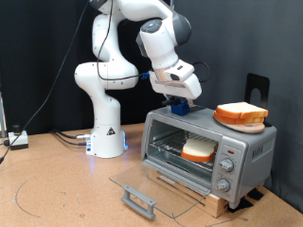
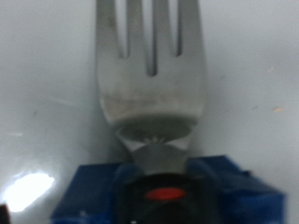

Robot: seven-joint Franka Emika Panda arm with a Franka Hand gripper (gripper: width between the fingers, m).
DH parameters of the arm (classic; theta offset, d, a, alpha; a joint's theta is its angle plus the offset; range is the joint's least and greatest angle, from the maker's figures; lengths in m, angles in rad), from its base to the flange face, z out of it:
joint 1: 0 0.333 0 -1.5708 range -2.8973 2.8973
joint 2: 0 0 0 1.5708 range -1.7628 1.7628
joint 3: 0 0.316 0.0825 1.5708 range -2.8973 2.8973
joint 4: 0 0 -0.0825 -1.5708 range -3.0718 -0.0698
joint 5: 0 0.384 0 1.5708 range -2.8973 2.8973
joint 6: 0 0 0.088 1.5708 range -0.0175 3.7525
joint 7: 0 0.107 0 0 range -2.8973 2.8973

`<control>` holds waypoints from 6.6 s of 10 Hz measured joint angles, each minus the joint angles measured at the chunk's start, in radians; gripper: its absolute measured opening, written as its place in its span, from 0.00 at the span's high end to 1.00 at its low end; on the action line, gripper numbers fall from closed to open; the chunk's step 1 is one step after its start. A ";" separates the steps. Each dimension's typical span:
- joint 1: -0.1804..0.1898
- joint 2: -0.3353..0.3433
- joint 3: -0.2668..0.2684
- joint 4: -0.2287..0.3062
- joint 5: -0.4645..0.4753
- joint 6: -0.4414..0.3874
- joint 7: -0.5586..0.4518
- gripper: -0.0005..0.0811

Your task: Make a piece of toast with the oven

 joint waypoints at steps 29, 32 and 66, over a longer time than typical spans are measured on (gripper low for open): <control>-0.399 0.152 -0.397 0.062 -0.207 0.099 0.338 0.01; -0.425 0.188 -0.382 0.081 -0.216 0.020 0.413 0.01; -0.411 1.102 -0.384 0.338 -0.240 0.031 0.771 0.01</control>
